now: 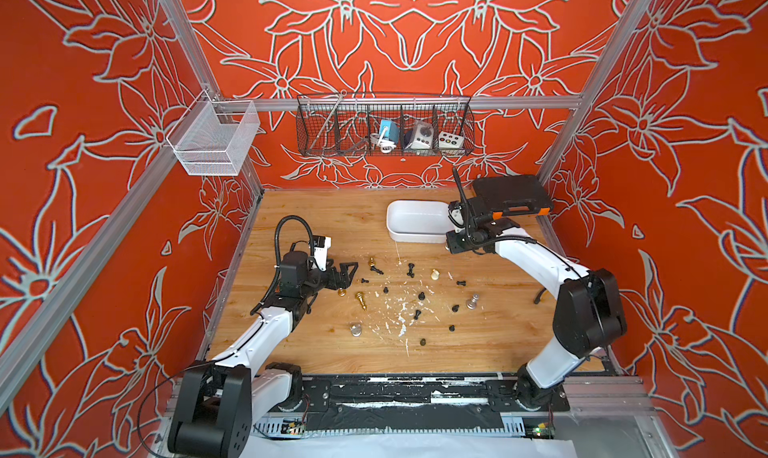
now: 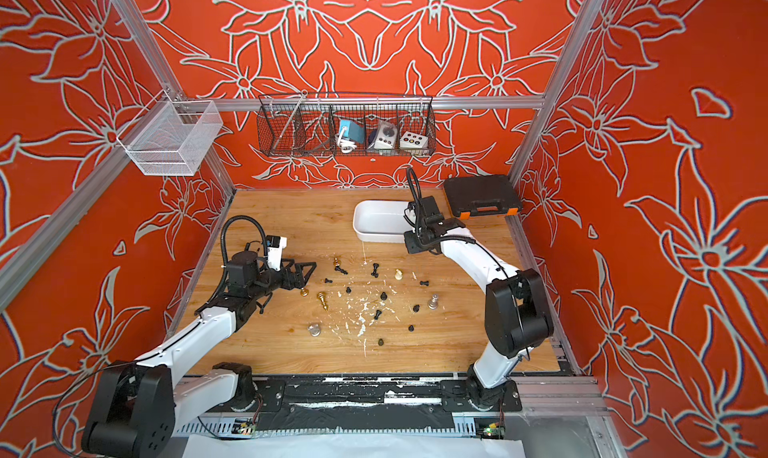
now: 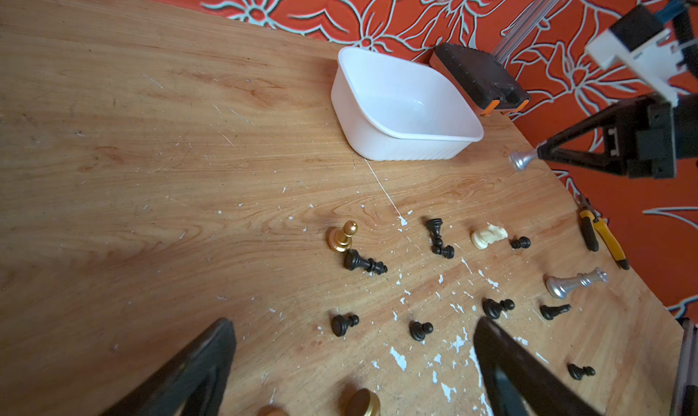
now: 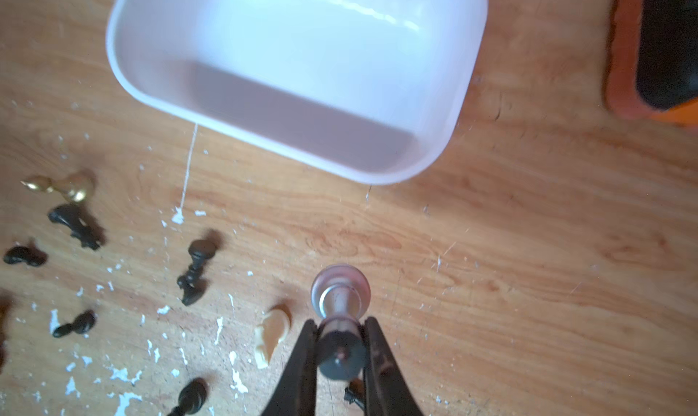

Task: Put the chess pieces into the storage box
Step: Pick up the chess piece at the center of the board.

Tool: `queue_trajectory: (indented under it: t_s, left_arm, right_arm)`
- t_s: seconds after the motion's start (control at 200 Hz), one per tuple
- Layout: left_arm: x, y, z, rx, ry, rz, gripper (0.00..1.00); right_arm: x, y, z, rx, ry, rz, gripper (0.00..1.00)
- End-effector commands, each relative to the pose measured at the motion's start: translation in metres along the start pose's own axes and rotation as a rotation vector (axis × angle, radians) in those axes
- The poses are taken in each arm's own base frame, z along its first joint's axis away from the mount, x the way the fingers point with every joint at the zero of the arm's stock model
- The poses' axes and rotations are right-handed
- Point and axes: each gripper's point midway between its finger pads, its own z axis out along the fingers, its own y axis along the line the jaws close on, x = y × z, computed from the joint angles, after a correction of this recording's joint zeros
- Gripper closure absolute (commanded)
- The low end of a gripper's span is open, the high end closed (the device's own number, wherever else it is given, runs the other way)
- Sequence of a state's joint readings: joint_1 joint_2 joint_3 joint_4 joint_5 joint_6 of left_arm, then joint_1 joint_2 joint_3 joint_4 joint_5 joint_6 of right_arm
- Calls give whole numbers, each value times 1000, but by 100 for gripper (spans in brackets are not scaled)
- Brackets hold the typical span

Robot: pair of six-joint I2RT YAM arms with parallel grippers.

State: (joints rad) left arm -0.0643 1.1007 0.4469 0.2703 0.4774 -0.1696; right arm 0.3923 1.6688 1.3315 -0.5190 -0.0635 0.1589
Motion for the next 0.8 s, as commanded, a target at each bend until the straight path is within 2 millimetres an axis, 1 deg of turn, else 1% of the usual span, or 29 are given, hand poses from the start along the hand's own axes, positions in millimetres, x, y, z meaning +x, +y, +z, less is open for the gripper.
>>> queue_trajectory:
  t_s: [0.0,0.19,0.39,0.56,0.681,0.796]
  left_arm:
    - [-3,-5,-1,29,-1,-17,2]
    - [0,-5,-2,29,8,-30,2]
    - [1,-6,-1,36,13,-43,2]
    - [2,-3,0,23,18,-47,2]
    - [3,-4,0,31,27,-41,2]
    - [4,-4,2,37,38,-50,2]
  right_arm:
    - [-27,-2,5,22,-53,-16,83]
    - [-59,2,14,5,-116,-5,84]
    - [-79,3,33,3,-154,11,84]
    - [-87,-1,54,14,-157,48,84]
    - [-81,-1,67,11,-156,87,84]
    - [-76,0,75,0,-150,115,84]
